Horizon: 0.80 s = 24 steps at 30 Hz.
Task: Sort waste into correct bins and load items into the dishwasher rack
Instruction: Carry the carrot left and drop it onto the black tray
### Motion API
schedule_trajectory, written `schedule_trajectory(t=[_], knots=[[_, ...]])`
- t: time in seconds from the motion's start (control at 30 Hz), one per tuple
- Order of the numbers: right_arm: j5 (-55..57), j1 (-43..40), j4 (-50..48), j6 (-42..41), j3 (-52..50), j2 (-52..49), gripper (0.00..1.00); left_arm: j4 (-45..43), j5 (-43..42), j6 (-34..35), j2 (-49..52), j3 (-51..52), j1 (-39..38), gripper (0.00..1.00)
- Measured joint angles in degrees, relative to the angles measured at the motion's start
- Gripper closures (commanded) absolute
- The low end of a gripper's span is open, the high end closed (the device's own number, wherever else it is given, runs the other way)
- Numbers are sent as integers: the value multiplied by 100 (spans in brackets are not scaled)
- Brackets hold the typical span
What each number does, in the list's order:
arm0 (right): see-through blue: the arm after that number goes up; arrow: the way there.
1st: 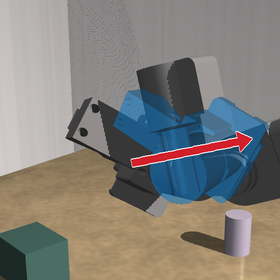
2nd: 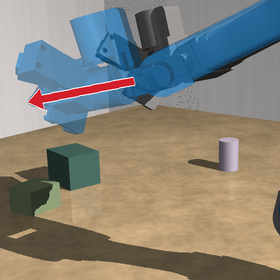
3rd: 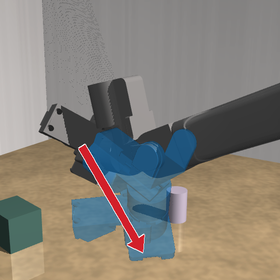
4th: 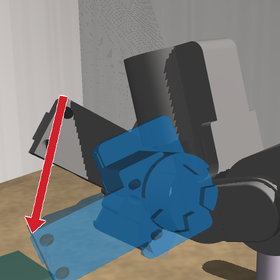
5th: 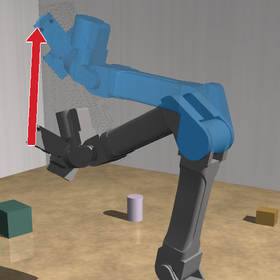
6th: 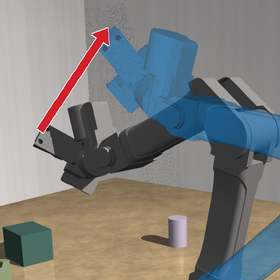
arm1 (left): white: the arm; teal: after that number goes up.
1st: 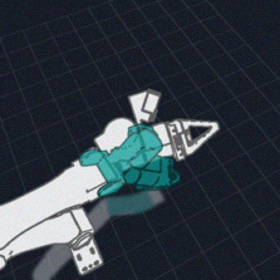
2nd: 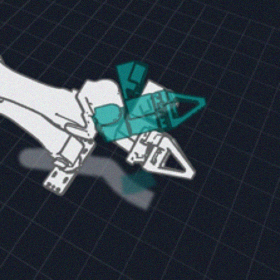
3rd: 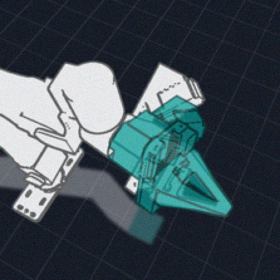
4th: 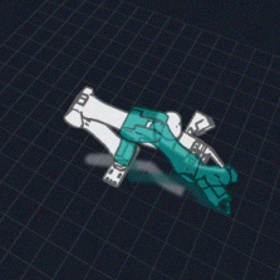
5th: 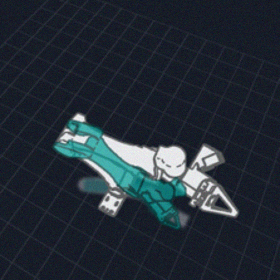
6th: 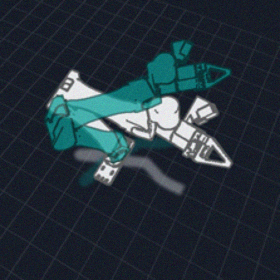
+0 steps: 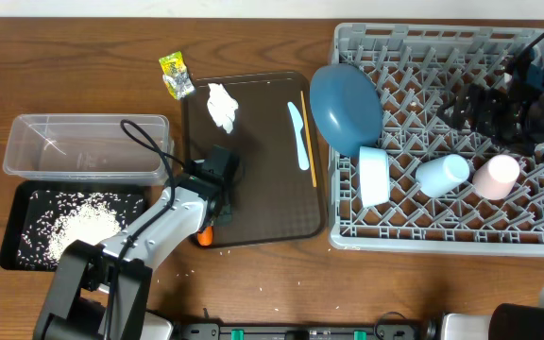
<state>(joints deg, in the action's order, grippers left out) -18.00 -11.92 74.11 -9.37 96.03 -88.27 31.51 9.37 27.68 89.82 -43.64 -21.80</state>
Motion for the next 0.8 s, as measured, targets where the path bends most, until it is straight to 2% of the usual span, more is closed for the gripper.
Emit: schedule_trajectory(t=[0.03,0.07,0.13,0.23,0.37,0.5,0.67,0.8], knots=[[0,0,0,0,0,0,1,-2,0,24,0,0,-2,81],[0,0,0,0,0,0,1,2,0,39,-2,0,-2,89],[0,0,2,0,0,0,1,28,2,63,-13,-9,-2,94],[0,0,9,39,0,0,1,308,-39,63,-26,-59,0,94],[0,0,24,83,0,0,1,1215,9,90,-227,-328,44,94],[0,0,24,90,0,0,1,1858,345,192,-1069,-822,267,93],[0,0,22,87,0,0,1,2199,597,254,-2107,-1073,1095,94],[0,0,22,90,0,0,1,2304,662,321,-2365,-1073,2223,94]])
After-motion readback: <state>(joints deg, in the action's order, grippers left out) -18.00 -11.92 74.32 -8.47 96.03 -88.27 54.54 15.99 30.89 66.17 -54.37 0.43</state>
